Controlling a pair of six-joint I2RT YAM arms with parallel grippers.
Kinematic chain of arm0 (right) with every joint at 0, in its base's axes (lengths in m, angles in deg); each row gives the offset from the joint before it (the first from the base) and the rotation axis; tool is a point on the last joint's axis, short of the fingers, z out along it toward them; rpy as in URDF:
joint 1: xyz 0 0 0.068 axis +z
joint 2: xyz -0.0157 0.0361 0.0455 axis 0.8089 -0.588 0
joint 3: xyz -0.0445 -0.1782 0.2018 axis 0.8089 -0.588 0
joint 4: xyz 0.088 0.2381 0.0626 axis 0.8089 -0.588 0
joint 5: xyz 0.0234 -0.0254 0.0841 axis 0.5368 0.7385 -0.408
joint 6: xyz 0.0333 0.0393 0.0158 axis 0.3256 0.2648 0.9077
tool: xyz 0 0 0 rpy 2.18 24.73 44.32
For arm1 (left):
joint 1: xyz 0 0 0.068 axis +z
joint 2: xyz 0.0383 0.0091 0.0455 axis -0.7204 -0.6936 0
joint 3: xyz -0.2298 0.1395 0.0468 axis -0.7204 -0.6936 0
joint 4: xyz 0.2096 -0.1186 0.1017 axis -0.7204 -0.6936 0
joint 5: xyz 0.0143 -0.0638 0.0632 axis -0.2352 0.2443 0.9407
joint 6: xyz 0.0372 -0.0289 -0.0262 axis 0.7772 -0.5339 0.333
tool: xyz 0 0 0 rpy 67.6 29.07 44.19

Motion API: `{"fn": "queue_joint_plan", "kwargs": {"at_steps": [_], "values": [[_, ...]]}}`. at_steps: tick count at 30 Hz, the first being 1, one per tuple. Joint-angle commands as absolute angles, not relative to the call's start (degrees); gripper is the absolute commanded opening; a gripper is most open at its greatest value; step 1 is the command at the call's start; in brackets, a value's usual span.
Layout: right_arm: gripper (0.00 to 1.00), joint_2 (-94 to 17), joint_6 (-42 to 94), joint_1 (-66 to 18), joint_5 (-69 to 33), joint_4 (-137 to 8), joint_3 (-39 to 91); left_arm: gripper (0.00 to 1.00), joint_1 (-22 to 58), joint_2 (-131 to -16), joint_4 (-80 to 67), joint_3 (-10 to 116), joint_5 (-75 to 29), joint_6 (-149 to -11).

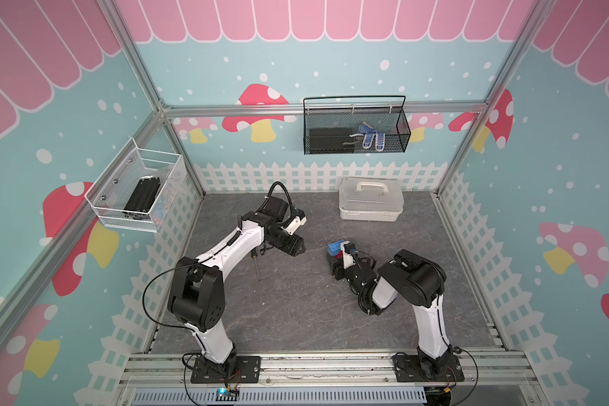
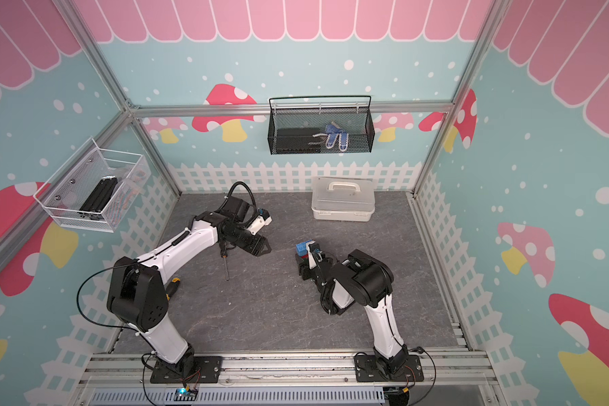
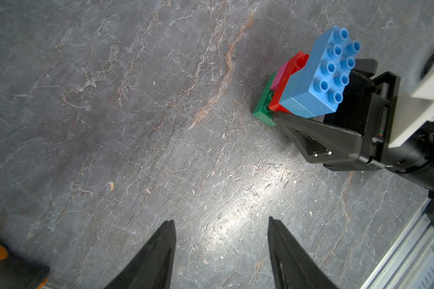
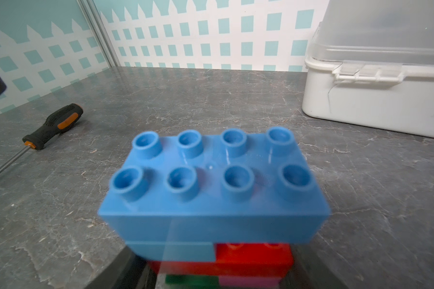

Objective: Assemble the number 5 with lego
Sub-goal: Adjust the lego brick at the center of the board.

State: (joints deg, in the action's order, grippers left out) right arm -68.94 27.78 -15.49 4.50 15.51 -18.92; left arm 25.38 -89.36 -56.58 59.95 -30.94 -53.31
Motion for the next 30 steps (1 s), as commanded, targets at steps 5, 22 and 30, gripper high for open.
{"fn": "queue_joint_plan", "kwargs": {"at_steps": [5, 22, 30], "values": [[0.63, -57.2, 29.6, -15.5, 5.2, -0.7, -17.9, 0.61, 25.0, -89.0, -55.9, 60.8, -31.7, -53.6], [0.65, -25.7, 36.3, -15.6, 5.5, -78.0, -0.7, 0.61, 24.1, -86.4, -55.9, 59.6, -32.6, -54.7], [0.65, -18.0, 43.1, -15.7, 0.4, -101.0, 1.6, 0.61, 22.9, -85.1, -55.4, 58.4, -33.4, -56.4]]}}
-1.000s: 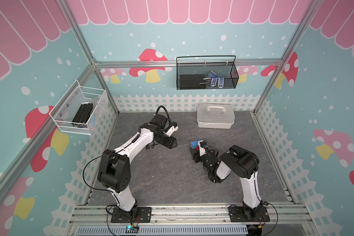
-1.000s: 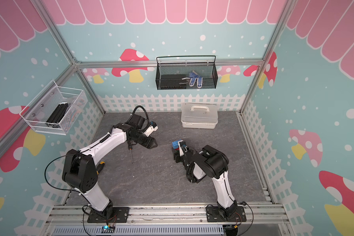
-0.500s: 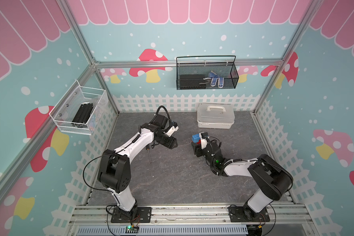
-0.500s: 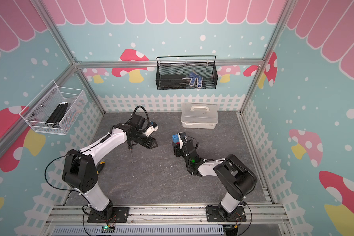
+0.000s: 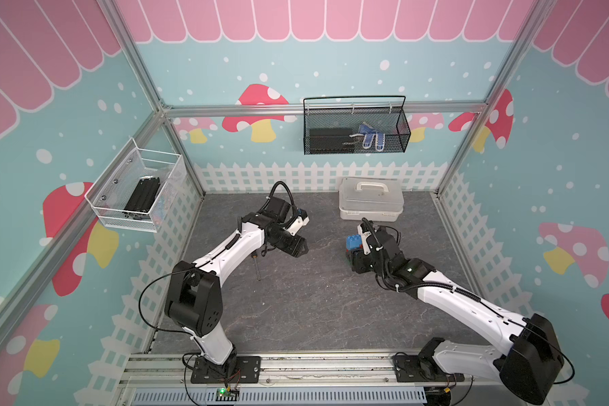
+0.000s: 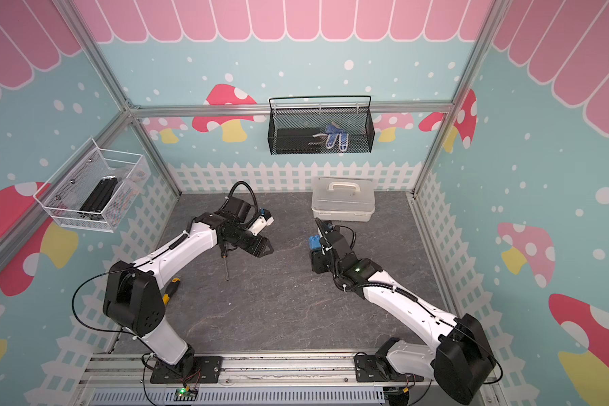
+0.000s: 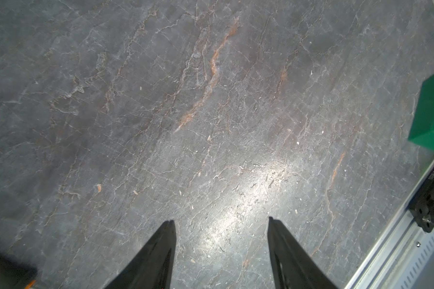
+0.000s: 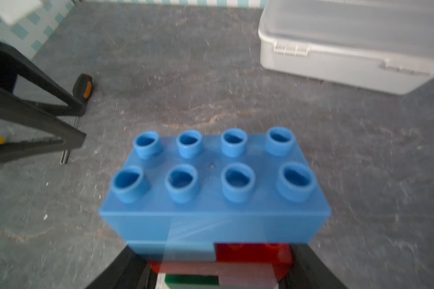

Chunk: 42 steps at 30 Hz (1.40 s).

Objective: Assemble the number 5 with lego
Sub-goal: Adjust the lego brick at the center of the board.

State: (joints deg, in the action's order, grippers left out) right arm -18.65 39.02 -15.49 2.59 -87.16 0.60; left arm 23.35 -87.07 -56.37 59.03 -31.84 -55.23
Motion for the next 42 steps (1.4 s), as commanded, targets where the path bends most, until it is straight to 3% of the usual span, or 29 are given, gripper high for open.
{"fn": "queue_joint_plan", "kwargs": {"at_steps": [1, 9, 21, 42], "values": [[0.65, -18.1, 43.7, -15.7, -0.6, -102.7, 1.5, 0.61, 22.9, -85.0, -55.3, 58.3, -33.5, -56.5], [0.63, -20.0, 47.5, -15.7, -3.6, -107.1, -1.6, 0.61, 21.3, -83.8, -55.2, 58.4, -34.6, -57.2], [0.63, -27.4, 48.8, -15.6, -7.8, -101.3, -6.6, 0.61, 20.7, -83.8, -54.1, 55.4, -34.4, -57.6], [0.66, -37.9, 46.1, -15.9, -9.7, -101.5, -4.9, 0.61, 20.8, -81.1, -53.9, 52.9, -32.4, -58.3]]}}
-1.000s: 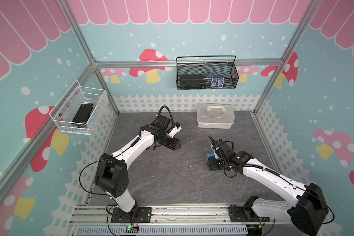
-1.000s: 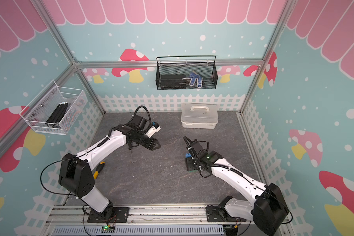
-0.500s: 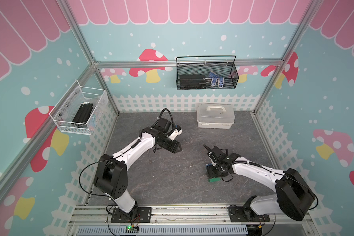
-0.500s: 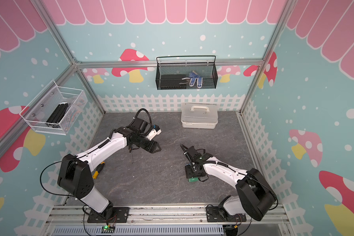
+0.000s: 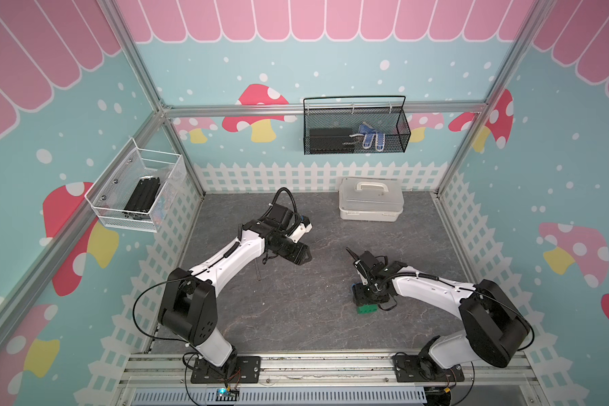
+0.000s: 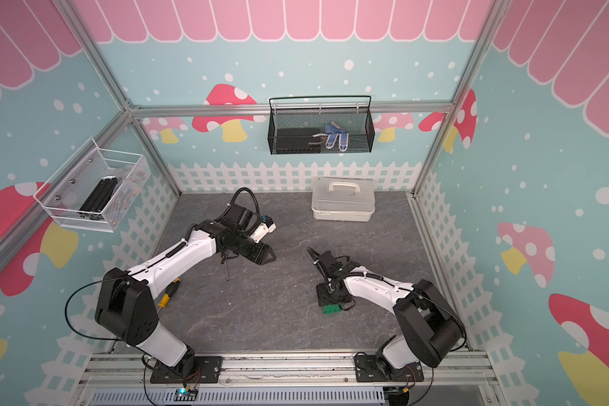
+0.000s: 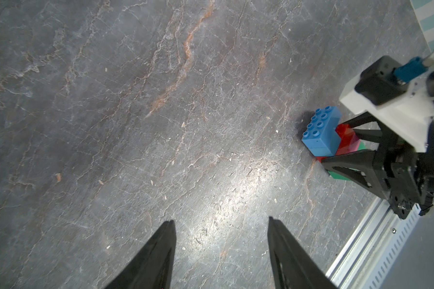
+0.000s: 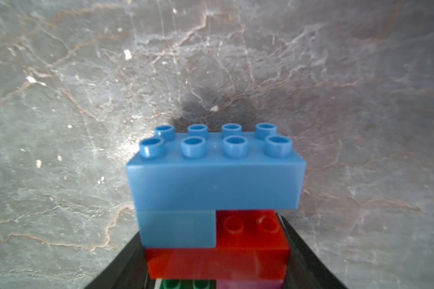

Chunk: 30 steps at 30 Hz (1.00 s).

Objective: Assemble the number 5 with lego
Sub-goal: Adjust the lego brick at the center of the board, then reset both arms

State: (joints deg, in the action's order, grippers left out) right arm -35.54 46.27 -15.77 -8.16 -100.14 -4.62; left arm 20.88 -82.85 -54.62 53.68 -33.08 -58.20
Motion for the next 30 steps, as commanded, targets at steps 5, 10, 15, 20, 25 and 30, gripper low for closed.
{"fn": "queue_joint_plan", "kwargs": {"at_steps": [5, 10, 15, 20, 25, 30], "values": [[0.69, -39.5, 45.3, -16.2, -9.4, -103.0, -2.5, 0.61, 20.9, -80.8, -54.0, 52.2, -32.3, -58.3], [0.76, -40.4, 44.7, -16.2, -8.7, -104.7, 0.1, 0.61, 21.0, -80.3, -53.9, 51.6, -32.3, -58.2], [0.83, -39.8, 44.1, -16.5, -8.2, -106.0, 1.8, 0.61, 21.4, -79.5, -53.9, 51.2, -32.2, -58.2], [0.94, -36.1, 44.6, -16.9, -7.2, -107.0, 3.0, 0.61, 21.4, -78.3, -54.1, 51.2, -32.3, -58.8], [0.99, -28.9, 44.8, -17.3, -4.0, -109.7, 4.3, 0.63, 22.1, -75.7, -54.4, 51.2, -31.8, -60.0], [0.98, -20.5, 42.0, -20.7, -0.7, -110.5, 4.2, 0.64, 24.3, -72.0, -52.2, 50.0, -31.6, -62.5]]}}
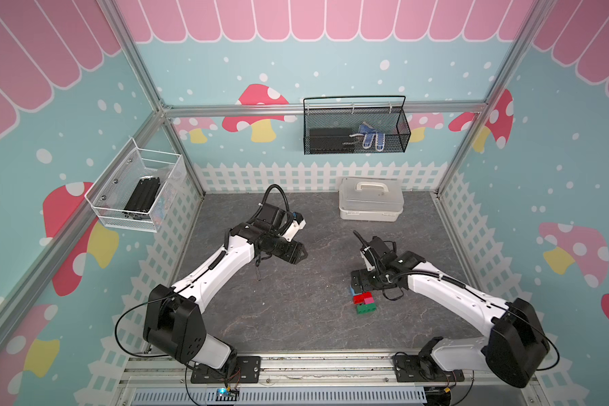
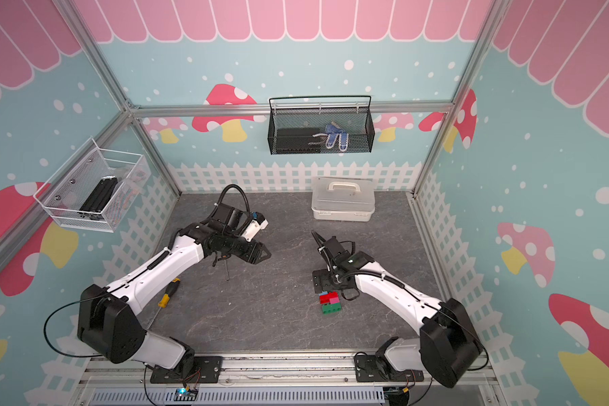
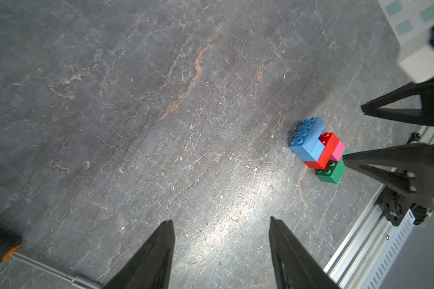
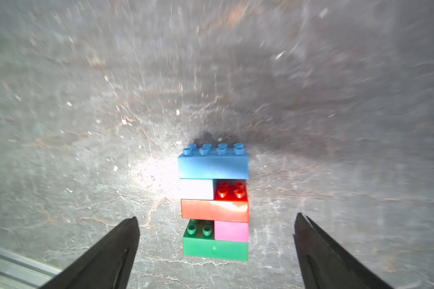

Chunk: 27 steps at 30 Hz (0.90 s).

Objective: Assemble the number 5 with lego
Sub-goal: Reset both arms

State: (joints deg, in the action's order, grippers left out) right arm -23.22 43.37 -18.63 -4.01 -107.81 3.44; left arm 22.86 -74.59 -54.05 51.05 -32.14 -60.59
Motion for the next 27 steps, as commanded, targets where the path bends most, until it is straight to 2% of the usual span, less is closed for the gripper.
{"fn": "queue_joint_plan", "kwargs": {"at_steps": [1, 5, 7, 8, 10, 13, 16, 18, 20, 24, 26, 27], "values": [[0.99, -19.8, 41.6, -21.7, -1.4, -111.3, 4.1, 0.64, 24.4, -71.3, -51.9, 49.4, -31.6, -62.9], [0.98, -17.8, 42.7, -24.6, -0.8, -111.7, 2.8, 0.65, 24.7, -67.9, -48.2, 45.7, -30.5, -65.4], [0.99, -15.8, 41.4, -26.7, 1.3, -108.3, 0.8, 0.69, 25.1, -64.4, -41.9, 40.2, -27.7, -67.5], [0.99, -14.5, 40.7, -27.1, 3.9, -105.5, -0.4, 0.74, 25.8, -62.9, -38.3, 37.4, -26.2, -68.7], [0.99, -11.0, 38.5, -28.8, 10.2, -97.3, -3.7, 0.98, 28.8, -58.3, -28.5, 30.4, -24.0, -71.4], [0.99, -8.8, 33.6, -32.4, 17.2, -82.5, -9.9, 0.99, 32.9, -52.9, -14.9, 21.3, -16.6, -73.4], [0.99, -11.3, 25.5, -36.2, 23.7, -67.4, -14.4, 0.99, 37.1, -48.6, -0.6, 11.9, -7.3, -74.5], [0.99, -14.6, 21.5, -39.4, 24.1, -57.2, -17.5, 0.99, 38.6, -47.4, 10.9, 5.8, -5.2, -70.4], [0.99, -18.5, 19.7, -42.2, 22.6, -46.9, -20.8, 0.99, 39.0, -49.7, 19.4, 2.4, 1.2, -69.2], [0.99, -24.0, 14.4, -46.4, 19.8, -29.5, -24.2, 0.99, 41.6, -59.2, 24.6, 3.0, 0.2, -68.6], [0.99, -24.8, 13.2, -48.3, 17.1, -25.8, -24.8, 0.99, 42.1, -60.3, 21.6, 5.4, -0.7, -67.0], [0.99, -25.5, 12.3, -49.0, 17.4, -21.8, -26.1, 0.99, 42.3, -61.4, 26.4, 3.9, -0.6, -65.0]]}}
